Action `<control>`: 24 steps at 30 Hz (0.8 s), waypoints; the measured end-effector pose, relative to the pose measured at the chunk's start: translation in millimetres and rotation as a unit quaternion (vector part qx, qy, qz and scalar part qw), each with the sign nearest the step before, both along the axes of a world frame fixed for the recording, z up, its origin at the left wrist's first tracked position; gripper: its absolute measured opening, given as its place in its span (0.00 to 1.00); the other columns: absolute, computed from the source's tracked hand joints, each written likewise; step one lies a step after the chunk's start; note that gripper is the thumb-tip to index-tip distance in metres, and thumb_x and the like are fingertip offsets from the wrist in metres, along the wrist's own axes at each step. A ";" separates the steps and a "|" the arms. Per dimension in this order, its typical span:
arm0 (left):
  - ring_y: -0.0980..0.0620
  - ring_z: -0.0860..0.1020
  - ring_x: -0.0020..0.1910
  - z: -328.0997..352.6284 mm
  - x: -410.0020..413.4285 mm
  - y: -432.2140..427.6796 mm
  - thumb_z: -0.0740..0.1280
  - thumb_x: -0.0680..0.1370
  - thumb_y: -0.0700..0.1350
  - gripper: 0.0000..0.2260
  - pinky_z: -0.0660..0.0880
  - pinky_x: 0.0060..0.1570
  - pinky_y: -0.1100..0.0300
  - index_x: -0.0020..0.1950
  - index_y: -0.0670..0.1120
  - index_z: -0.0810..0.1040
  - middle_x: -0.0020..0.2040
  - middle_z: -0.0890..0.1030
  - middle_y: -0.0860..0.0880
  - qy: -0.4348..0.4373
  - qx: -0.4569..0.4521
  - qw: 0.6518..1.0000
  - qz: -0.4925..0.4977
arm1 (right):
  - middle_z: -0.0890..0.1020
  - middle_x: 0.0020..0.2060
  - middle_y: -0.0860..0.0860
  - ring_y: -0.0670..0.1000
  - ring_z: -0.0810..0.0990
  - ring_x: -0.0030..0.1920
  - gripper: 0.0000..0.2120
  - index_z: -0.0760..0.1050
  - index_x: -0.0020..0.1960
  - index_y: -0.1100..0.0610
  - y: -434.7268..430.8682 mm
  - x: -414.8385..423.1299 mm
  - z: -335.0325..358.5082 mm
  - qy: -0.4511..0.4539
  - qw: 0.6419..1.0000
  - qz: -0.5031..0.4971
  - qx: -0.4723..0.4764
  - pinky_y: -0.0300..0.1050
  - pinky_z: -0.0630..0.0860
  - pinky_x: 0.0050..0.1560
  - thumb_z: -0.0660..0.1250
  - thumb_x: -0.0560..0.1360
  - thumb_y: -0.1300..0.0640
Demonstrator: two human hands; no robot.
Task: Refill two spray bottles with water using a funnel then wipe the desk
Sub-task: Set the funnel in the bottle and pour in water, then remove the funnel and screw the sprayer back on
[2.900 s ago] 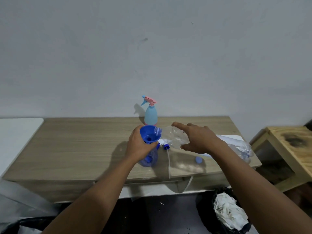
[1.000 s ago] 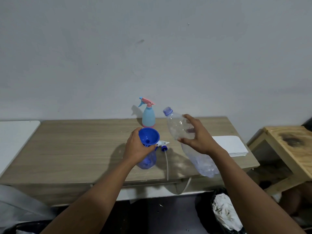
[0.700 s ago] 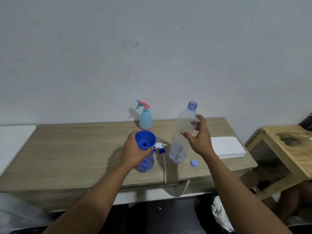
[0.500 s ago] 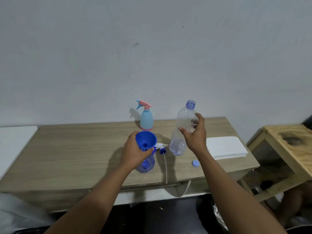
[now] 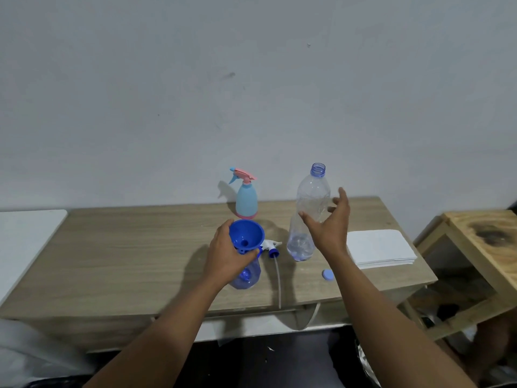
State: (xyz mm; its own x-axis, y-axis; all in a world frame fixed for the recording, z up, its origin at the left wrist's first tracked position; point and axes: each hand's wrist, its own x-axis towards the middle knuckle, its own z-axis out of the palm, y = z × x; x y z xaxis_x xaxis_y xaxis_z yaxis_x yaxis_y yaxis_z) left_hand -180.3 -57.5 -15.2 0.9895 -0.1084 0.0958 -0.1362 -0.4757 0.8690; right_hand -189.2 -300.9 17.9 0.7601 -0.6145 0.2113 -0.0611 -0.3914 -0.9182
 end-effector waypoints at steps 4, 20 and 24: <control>0.52 0.76 0.62 -9.0 1.4 1.9 0.80 0.63 0.55 0.41 0.76 0.60 0.49 0.72 0.51 0.66 0.64 0.76 0.53 -0.002 0.007 1.000 -0.001 | 0.71 0.59 0.49 0.49 0.73 0.51 0.33 0.65 0.70 0.51 30.6 -23.9 -3.6 -0.101 0.995 -0.024 -0.007 0.45 0.76 0.49 0.76 0.71 0.58; 0.53 0.82 0.48 -44.3 3.8 6.9 0.77 0.68 0.49 0.16 0.80 0.51 0.48 0.53 0.50 0.79 0.48 0.84 0.52 0.114 -0.014 0.993 0.031 | 0.72 0.66 0.45 0.43 0.75 0.63 0.50 0.59 0.77 0.46 93.9 -4.9 -17.6 0.076 0.931 0.356 -0.025 0.38 0.76 0.60 0.82 0.63 0.55; 0.52 0.82 0.47 -39.1 3.0 4.1 0.76 0.71 0.50 0.16 0.77 0.45 0.57 0.54 0.46 0.79 0.47 0.83 0.50 0.109 -0.022 0.993 0.025 | 0.72 0.65 0.44 0.45 0.75 0.64 0.45 0.61 0.74 0.46 102.3 -4.6 -18.1 0.050 0.943 0.329 -0.009 0.35 0.76 0.59 0.80 0.65 0.60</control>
